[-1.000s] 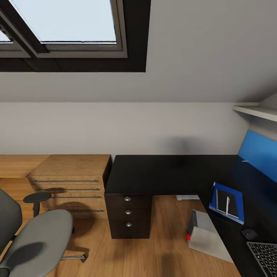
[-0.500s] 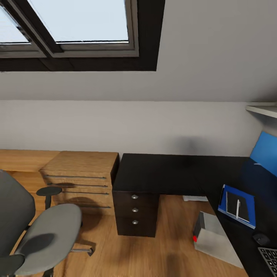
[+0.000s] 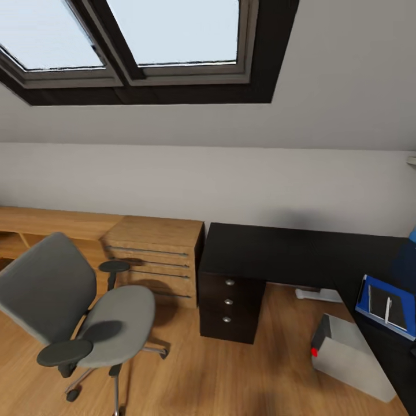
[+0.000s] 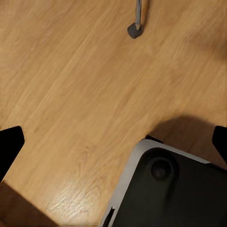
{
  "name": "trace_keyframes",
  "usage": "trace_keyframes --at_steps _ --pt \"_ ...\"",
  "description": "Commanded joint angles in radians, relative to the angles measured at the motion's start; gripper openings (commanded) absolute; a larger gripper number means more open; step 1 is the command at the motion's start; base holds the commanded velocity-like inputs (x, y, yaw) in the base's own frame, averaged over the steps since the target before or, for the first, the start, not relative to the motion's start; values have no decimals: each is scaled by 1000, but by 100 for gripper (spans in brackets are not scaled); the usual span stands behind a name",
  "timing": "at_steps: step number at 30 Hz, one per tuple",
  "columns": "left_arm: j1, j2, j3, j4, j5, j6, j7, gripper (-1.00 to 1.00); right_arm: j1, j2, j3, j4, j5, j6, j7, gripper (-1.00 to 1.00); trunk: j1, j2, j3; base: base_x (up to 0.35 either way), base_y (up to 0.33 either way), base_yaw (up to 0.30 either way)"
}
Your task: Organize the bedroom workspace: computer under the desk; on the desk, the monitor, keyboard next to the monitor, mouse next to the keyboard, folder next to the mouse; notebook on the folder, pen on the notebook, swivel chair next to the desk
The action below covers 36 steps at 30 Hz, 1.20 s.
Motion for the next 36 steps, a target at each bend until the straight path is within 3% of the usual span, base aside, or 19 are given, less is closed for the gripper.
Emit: trace_keyframes --at_steps 1,13,21,36 --pt "0 1 -7 -2 10 0 1 100 -1 1 9 2 3 -2 -10 100 0 -2 -3 -30 38 183" --pt "0 0 -14 -6 4 13 7 100 0 0 9 2 4 -3 -10 100 0 -2 -17 -7 9 178" --pt "0 -57 -15 -4 7 15 8 100 -1 -1 7 0 3 -4 -10 100 0 -2 -27 0 0 176" --pt "0 -61 -16 -4 7 15 8 100 0 -2 5 -1 3 -12 -11 100 0 -2 -46 0 0 174"
